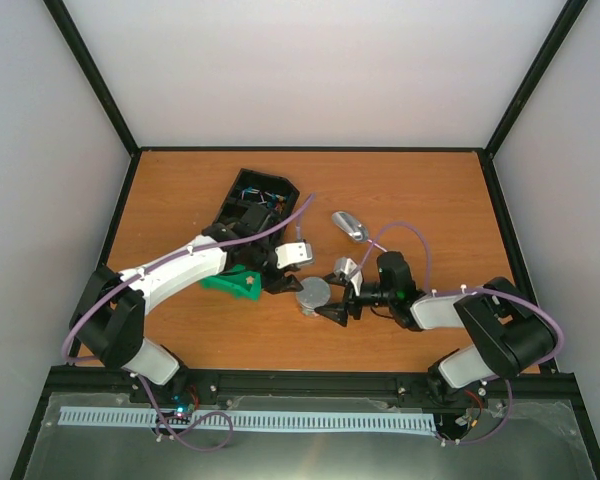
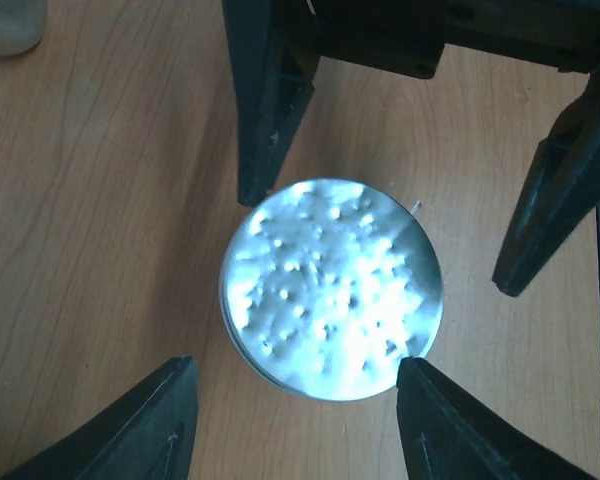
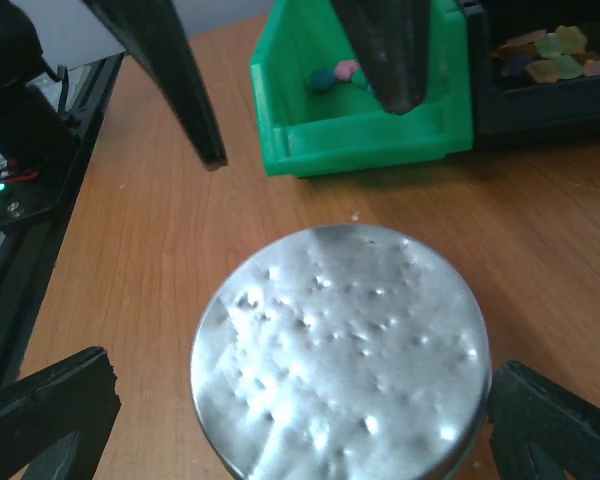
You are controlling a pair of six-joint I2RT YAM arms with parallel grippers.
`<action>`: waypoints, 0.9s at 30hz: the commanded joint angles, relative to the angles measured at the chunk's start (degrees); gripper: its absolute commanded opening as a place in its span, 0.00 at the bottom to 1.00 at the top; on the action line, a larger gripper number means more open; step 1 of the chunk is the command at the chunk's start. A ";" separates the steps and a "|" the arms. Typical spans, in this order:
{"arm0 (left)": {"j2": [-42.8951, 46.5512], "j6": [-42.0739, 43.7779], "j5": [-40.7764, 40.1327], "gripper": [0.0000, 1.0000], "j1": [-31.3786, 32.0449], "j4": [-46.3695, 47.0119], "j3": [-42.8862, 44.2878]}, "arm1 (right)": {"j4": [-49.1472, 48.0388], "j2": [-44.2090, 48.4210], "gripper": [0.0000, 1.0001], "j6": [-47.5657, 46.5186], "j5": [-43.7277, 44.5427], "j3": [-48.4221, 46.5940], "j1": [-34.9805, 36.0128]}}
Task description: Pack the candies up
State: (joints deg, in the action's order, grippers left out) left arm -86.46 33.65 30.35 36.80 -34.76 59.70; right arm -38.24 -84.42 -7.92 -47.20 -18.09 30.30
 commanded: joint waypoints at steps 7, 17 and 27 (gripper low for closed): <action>1.14 -0.42 1.56 0.60 -0.46 1.37 -0.55 | 7.92 -1.15 1.00 -6.77 5.19 -1.77 1.94; 7.08 2.40 4.52 0.57 0.04 4.47 -7.71 | -0.08 -4.76 1.00 -8.37 7.06 -0.44 5.99; 8.51 6.99 0.62 0.54 4.69 11.06 -12.62 | -3.46 -10.08 1.00 -13.70 11.34 -1.59 10.32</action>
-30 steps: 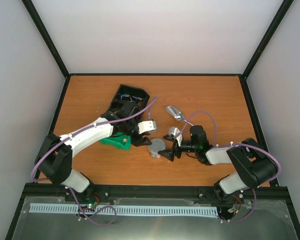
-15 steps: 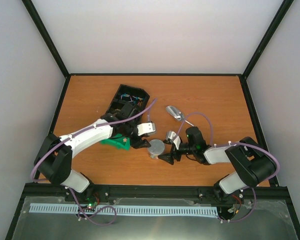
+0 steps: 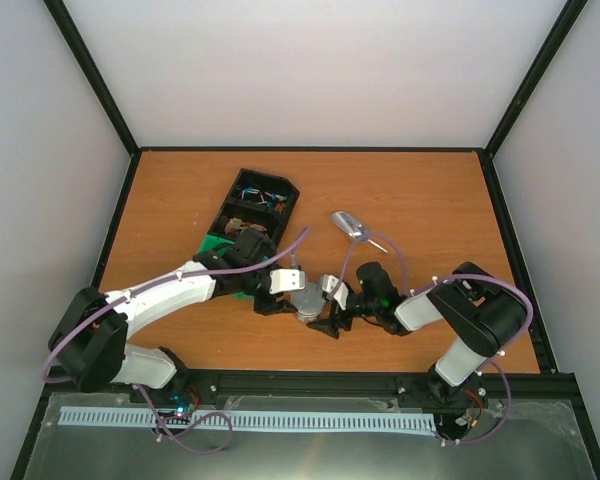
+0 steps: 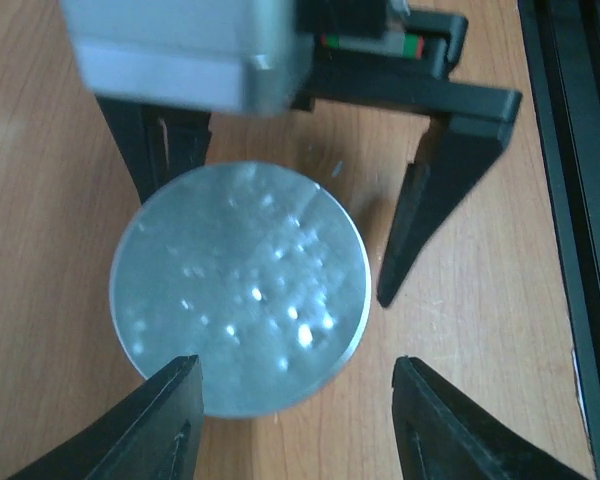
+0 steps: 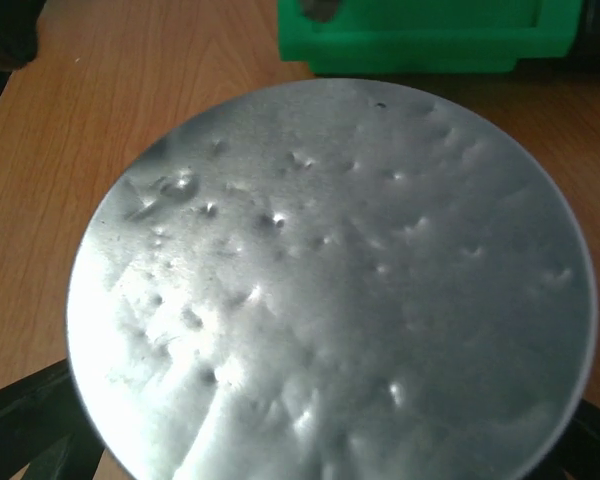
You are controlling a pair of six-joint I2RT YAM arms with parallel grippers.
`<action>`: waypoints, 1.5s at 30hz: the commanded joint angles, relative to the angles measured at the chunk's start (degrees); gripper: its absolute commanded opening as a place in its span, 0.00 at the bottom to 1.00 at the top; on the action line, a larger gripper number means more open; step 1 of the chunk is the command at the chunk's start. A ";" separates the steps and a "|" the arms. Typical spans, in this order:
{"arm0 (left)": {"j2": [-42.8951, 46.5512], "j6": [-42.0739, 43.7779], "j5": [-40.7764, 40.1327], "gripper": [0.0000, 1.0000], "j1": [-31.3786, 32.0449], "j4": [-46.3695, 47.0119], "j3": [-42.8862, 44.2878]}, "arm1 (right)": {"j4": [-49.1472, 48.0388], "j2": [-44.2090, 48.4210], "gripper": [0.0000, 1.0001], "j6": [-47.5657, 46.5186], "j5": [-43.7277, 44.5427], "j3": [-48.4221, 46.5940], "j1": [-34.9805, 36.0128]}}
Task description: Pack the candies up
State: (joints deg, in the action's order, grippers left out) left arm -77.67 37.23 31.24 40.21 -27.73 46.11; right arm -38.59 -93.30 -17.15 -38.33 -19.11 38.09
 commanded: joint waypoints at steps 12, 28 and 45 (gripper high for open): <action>-1.58 11.63 -9.08 0.53 6.29 6.07 -0.93 | -4.58 -6.24 1.00 -2.38 1.61 -2.74 2.78; -2.30 8.97 -12.38 0.52 9.42 10.41 -3.03 | -4.39 -7.56 0.79 -1.64 1.74 -3.38 2.78; 17.13 9.43 -22.26 0.49 10.10 -5.89 -2.30 | -7.50 -9.64 0.72 1.79 7.98 -3.58 2.78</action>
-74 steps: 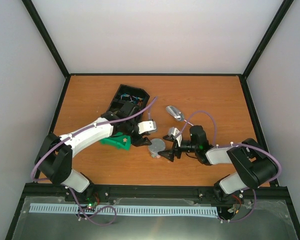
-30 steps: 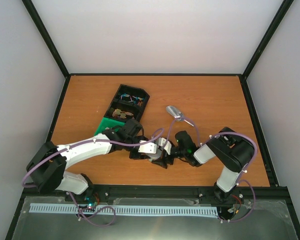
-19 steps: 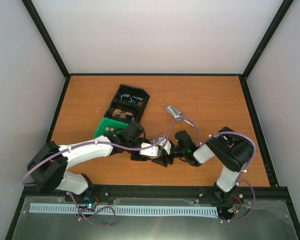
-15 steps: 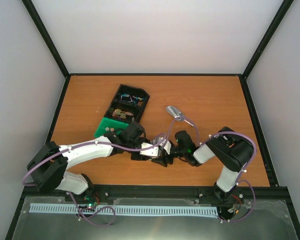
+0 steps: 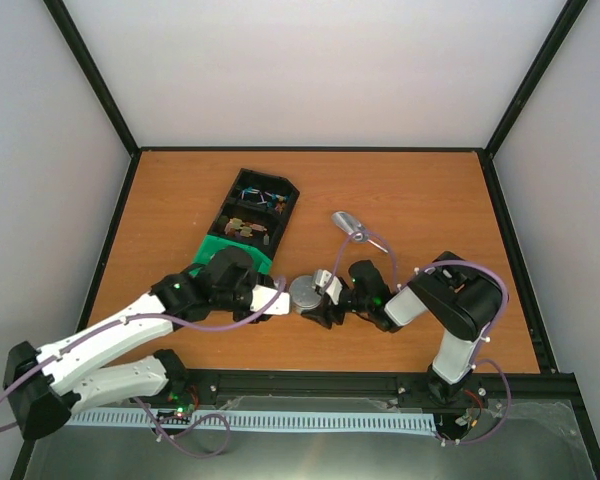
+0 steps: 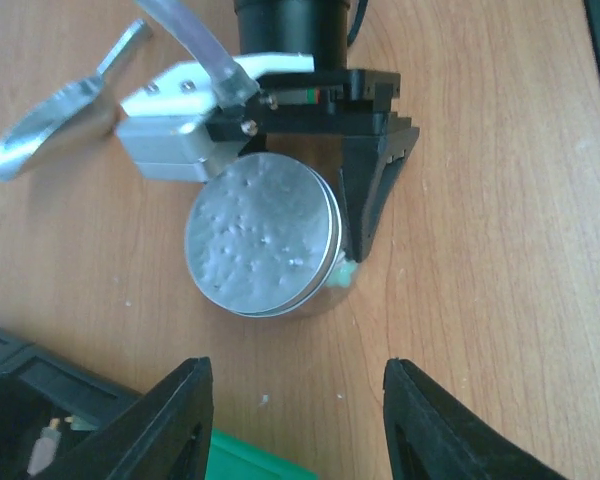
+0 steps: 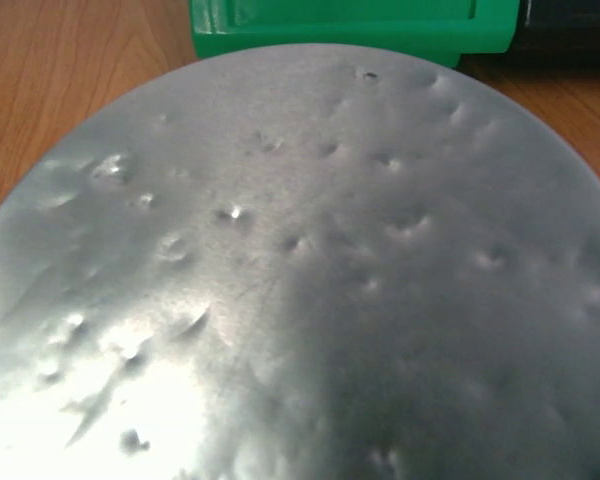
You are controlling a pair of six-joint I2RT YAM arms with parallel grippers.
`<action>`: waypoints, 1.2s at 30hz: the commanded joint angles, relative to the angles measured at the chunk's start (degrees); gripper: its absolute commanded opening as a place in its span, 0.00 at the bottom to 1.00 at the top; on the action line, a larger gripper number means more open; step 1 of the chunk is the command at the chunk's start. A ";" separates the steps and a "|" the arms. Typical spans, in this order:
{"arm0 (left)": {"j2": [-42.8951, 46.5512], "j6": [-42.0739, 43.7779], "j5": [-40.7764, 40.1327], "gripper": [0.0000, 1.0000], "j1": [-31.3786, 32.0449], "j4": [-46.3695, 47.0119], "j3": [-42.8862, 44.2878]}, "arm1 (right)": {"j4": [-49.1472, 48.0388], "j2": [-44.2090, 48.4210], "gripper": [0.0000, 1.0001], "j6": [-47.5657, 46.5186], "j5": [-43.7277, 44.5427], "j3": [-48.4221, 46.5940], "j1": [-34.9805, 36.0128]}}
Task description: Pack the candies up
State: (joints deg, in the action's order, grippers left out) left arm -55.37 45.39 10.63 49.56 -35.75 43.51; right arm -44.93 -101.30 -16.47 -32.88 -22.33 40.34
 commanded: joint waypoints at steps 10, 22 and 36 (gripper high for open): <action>-16.43 1.30 -9.88 0.43 9.27 16.57 -0.23 | -0.46 -0.87 0.69 0.79 1.77 -0.09 0.53; -24.53 2.10 -14.84 0.37 10.47 22.81 -0.18 | -0.13 -0.61 0.67 0.20 1.21 0.14 0.58; -21.72 3.53 -20.25 0.18 10.30 21.42 -5.35 | 0.68 -1.03 0.52 -0.73 -0.59 -0.11 0.53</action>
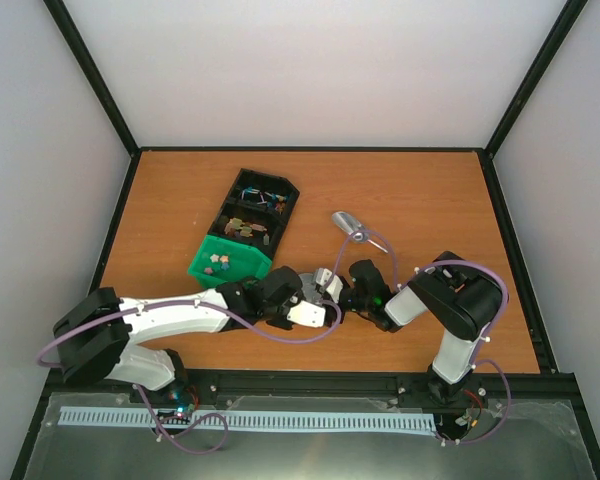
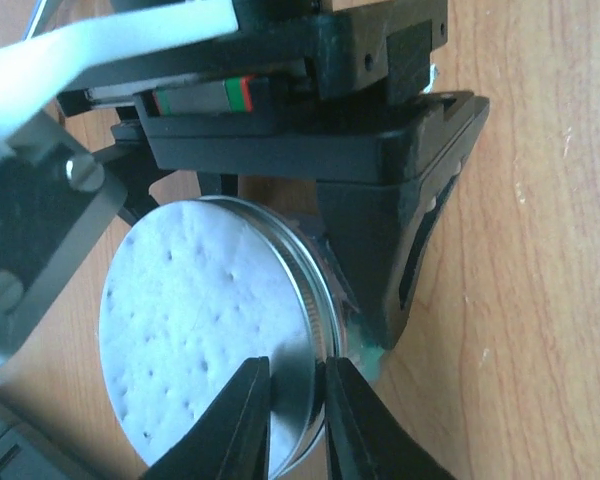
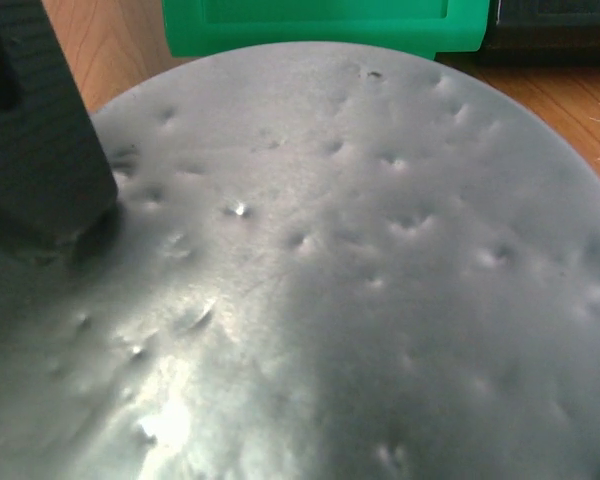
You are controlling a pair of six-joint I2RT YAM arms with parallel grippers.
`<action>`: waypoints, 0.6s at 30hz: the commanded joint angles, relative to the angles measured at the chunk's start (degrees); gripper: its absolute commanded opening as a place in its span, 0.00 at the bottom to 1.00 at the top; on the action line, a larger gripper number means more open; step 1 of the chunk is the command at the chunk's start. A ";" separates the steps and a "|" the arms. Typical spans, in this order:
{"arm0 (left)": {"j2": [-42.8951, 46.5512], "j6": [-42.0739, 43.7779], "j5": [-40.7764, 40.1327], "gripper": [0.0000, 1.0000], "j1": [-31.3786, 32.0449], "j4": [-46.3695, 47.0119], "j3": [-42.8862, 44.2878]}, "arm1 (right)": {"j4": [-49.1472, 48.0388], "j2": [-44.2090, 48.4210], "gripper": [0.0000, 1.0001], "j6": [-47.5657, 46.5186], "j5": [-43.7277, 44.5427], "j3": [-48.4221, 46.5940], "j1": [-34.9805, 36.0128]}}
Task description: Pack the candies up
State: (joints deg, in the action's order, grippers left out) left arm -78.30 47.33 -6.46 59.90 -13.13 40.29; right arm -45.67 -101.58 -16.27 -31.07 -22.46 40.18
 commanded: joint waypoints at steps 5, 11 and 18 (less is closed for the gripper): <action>2.35 1.17 -3.89 0.18 -1.62 -0.68 -3.79 | 1.81 -0.67 0.49 -0.97 -2.78 0.06 0.69; 4.14 1.46 -2.47 0.17 -5.91 -1.14 -4.64 | -0.70 0.00 0.49 -0.89 -4.49 1.28 0.69; 11.57 2.50 6.99 0.20 -6.64 -5.10 -4.86 | -2.10 -0.21 0.50 -0.94 -4.46 1.53 0.69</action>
State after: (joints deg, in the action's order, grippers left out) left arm -70.65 48.12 -3.31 53.87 -14.63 35.62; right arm -46.63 -101.58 -16.51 -33.17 -21.63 40.25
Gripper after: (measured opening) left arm 0.188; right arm 0.807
